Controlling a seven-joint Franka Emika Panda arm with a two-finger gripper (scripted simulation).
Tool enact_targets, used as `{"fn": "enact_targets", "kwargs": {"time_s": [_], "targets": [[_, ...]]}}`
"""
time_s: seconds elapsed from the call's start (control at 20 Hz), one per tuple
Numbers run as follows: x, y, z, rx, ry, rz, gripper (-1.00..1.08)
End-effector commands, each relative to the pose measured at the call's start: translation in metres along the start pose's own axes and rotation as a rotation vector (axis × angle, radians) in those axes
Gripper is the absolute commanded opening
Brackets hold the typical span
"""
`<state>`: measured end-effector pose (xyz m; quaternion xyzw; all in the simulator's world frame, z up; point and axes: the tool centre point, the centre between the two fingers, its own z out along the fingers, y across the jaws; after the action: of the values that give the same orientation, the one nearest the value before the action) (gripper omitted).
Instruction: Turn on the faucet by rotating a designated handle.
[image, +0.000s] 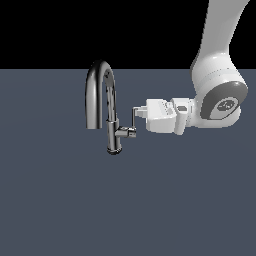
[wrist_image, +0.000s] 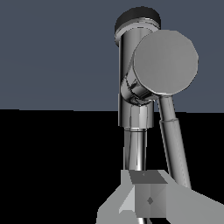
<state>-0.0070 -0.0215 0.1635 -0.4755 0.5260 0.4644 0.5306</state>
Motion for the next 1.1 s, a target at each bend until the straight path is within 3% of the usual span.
{"fn": "enact_targets", "kwargs": {"time_s": [0.0, 0.25, 0.35, 1.05], "targets": [[-0.003, 0.011, 0.002, -0.007, -0.006, 0.002, -1.0], [-0.005, 0.028, 0.002, -0.007, -0.006, 0.002, -1.0], [-0.004, 0.021, -0.005, 0.009, 0.004, -0.003, -1.0], [0.033, 0.077, 0.001, -0.006, -0.005, 0.002, -1.0]]}}
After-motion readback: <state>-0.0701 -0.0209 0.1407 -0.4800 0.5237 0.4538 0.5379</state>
